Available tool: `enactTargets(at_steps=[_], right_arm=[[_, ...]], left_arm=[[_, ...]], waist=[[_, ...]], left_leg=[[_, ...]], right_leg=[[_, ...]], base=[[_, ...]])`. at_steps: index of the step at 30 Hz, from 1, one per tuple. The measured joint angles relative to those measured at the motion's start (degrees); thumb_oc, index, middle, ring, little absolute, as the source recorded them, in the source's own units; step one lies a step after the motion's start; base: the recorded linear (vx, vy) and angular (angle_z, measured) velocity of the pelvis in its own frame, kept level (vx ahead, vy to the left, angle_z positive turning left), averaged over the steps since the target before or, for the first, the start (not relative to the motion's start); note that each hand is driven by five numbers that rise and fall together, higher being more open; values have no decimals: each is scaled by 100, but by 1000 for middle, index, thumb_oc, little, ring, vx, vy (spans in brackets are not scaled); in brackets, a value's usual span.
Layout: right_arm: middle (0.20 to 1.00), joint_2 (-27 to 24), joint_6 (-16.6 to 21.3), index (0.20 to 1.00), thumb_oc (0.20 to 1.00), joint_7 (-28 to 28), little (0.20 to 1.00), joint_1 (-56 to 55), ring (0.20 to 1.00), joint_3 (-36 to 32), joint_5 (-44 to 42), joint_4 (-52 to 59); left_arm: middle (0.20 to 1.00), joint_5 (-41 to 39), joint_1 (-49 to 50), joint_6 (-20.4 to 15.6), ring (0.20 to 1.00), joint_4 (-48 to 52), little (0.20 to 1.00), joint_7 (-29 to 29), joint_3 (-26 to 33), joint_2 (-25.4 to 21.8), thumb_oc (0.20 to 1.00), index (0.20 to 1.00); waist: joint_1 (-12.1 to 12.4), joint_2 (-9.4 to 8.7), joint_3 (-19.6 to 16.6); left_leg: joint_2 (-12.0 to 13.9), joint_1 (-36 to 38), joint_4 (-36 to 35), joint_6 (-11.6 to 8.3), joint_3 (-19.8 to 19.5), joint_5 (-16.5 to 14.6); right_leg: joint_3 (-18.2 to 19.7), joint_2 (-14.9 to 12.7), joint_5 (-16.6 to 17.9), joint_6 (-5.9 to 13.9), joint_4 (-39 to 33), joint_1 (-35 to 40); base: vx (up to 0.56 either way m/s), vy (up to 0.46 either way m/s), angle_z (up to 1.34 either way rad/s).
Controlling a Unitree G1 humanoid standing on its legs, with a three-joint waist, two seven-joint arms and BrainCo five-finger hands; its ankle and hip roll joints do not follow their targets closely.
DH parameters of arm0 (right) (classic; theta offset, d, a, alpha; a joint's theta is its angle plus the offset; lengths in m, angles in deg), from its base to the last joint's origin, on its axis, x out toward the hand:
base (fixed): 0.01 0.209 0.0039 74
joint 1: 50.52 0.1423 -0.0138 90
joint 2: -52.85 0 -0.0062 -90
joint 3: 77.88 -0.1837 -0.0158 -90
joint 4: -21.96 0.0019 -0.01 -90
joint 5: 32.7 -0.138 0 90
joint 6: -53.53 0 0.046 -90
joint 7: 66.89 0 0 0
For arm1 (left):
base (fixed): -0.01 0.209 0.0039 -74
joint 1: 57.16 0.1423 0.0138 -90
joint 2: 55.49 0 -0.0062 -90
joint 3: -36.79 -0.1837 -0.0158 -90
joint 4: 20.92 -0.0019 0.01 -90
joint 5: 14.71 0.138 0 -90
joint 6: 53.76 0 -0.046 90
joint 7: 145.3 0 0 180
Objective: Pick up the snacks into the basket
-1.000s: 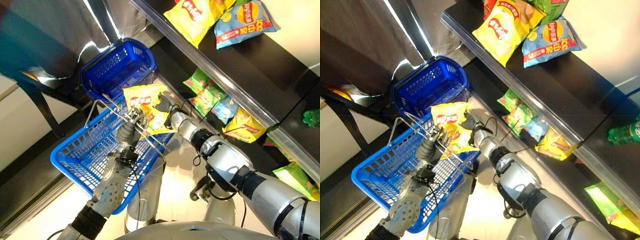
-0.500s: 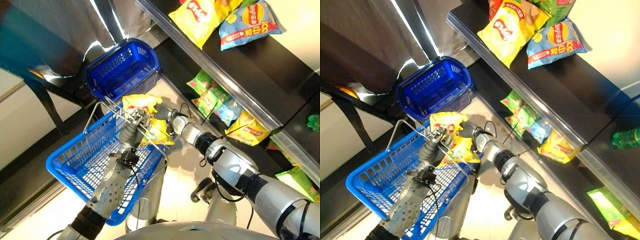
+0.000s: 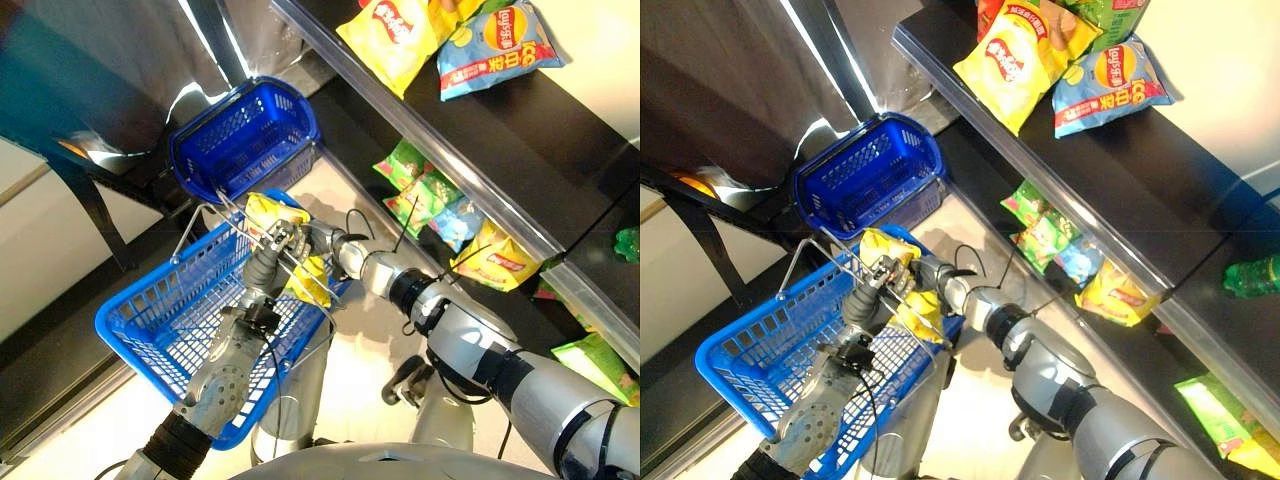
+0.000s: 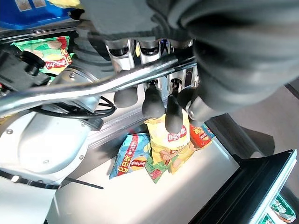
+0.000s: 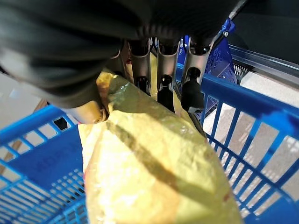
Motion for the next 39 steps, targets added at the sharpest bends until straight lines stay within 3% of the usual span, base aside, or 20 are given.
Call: enactTargets(at_steps=[3,4,10,18,24,27,28,36,39], right_arm=[[200,1,0,200,200,2,200,-67,200,-3,17,-1],[1000,-1,0,1000,1000,-1,1000,-98,1000,-24,16,-8],[1000,-4,-12,1000,1000,-17,1000,-243,1000,-50,5,-77],[1000,-27,-19,1000,1000,-271,1000,-250,1000,-596,-432,-39],[1000,-296,-33,1000,1000,-253,1000,-364,1000,-586,-1012,807],[1000,-927,3,1000,1000,-245,1000,-710,1000,-632,-1401,2068],[1000,-927,13,1000,1000,-250,1000,-709,1000,-683,-1458,2036],[1000,-2973,91,1000,1000,377,1000,-2077,1000,-1054,-2271,5067],[1000,-3424,98,1000,1000,524,1000,-2339,1000,-1267,-2515,5636]], left_arm=[[200,0,1,0,200,0,200,13,-1,1,200,200],[200,0,-1,0,200,0,200,17,0,1,200,200],[200,1,-9,-8,200,1,200,49,-3,9,200,200],[200,3,-12,-20,200,1,200,40,0,12,200,200],[200,12,-21,-98,200,16,200,-17,239,111,200,200],[200,58,-10,-167,200,48,200,-28,364,130,200,200],[200,62,-5,-181,200,47,200,-40,400,132,200,200],[200,124,67,-264,200,237,200,-85,752,202,200,200],[200,126,69,-265,200,247,200,-85,786,206,200,200]], waist=[[1,0,0],[-5,0,0],[-17,0,0],[-58,-2,-1],[-301,-15,2],[-449,-19,4],[-500,-21,5],[-854,-222,119],[-989,-278,147]], left_leg=[[-2,0,1,0,0,0],[1,0,4,1,3,0],[0,0,11,2,17,0],[5,-3,48,4,53,-1],[75,-50,149,27,195,4],[96,-117,160,58,225,-15],[100,-116,169,61,229,-16],[186,-173,233,90,387,-48],[224,-159,232,81,420,-56]], right_leg=[[0,-5,0,0,0,1],[2,-6,0,0,4,-2],[7,-17,-3,-6,12,-9],[44,-15,7,3,23,-38],[201,45,104,10,20,-168],[253,67,158,10,-12,-234],[258,69,163,3,-13,-234],[451,127,242,19,-2,-398],[474,170,265,2,-19,-412]], base=[[0,0,0],[0,0,0],[0,0,0],[-4,4,-2],[-50,24,-13],[-7,11,-8],[-3,0,-8],[0,1,-11],[7,-8,-8]])
